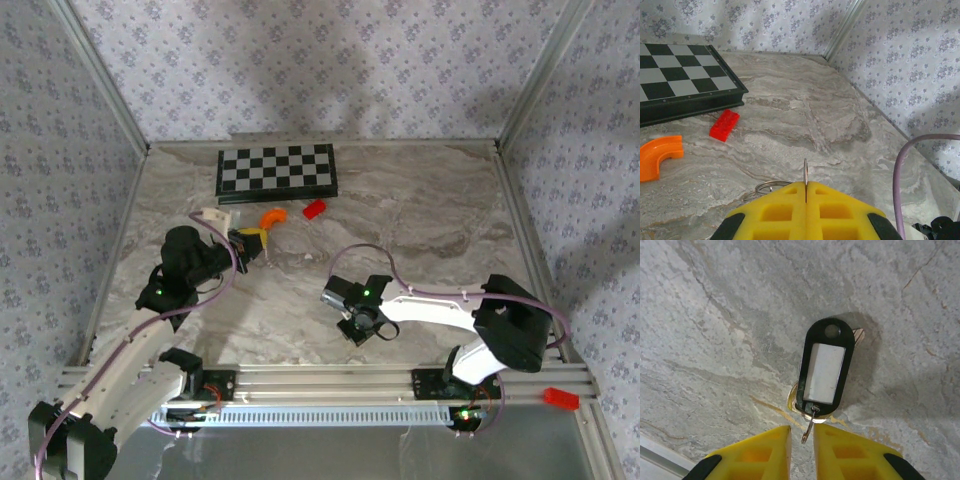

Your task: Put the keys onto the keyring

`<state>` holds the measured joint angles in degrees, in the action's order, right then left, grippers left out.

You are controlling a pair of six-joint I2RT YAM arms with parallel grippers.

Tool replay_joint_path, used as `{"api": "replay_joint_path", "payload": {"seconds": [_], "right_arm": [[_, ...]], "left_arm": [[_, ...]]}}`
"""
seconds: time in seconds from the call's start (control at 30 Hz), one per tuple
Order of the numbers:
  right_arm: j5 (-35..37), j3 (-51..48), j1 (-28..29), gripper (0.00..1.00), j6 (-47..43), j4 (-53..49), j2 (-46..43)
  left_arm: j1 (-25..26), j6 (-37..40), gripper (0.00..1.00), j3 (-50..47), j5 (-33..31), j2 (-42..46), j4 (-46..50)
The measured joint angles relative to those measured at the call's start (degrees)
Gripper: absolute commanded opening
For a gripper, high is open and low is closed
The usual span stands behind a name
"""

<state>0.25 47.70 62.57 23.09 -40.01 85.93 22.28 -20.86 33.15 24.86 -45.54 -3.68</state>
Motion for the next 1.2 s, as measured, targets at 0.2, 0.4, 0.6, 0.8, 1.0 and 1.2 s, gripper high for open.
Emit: {"api": "replay_joint_path", "payload": {"seconds": [0.2,0.4,0.6,0.8,1.0,1.2], "right_arm": [[0.0,0.0,0.0,0.12,0.0,0.0,0.3],[0.5,0.4,0.0,0.06,-0.2,0.0,0.6],[0.6,2.4,0.0,0.03,-0.5,-2.0,2.4],[-0.4,4.9,-1.3,0.01,-2.9,-7.8,4.7],[-2.1,8.1,-3.4,0.01,-5.6,-13.6,8.0],[-3.9,9.0,-3.5,0.01,-6.3,-17.1,9.7]], "left_arm": [[0.0,0.0,0.0,0.0,0.0,0.0,0.0],[0.0,0.0,0.0,0.0,0.0,0.0,0.0],[0.0,0.0,0.0,0.0,0.0,0.0,0.0],[0.0,0.4,0.0,-0.3,-0.2,0.0,-0.1],[0.0,0.9,0.0,-0.7,-0.9,0.2,0.1],[0.0,1.5,0.0,-0.7,-1.3,0.4,0.0]]}}
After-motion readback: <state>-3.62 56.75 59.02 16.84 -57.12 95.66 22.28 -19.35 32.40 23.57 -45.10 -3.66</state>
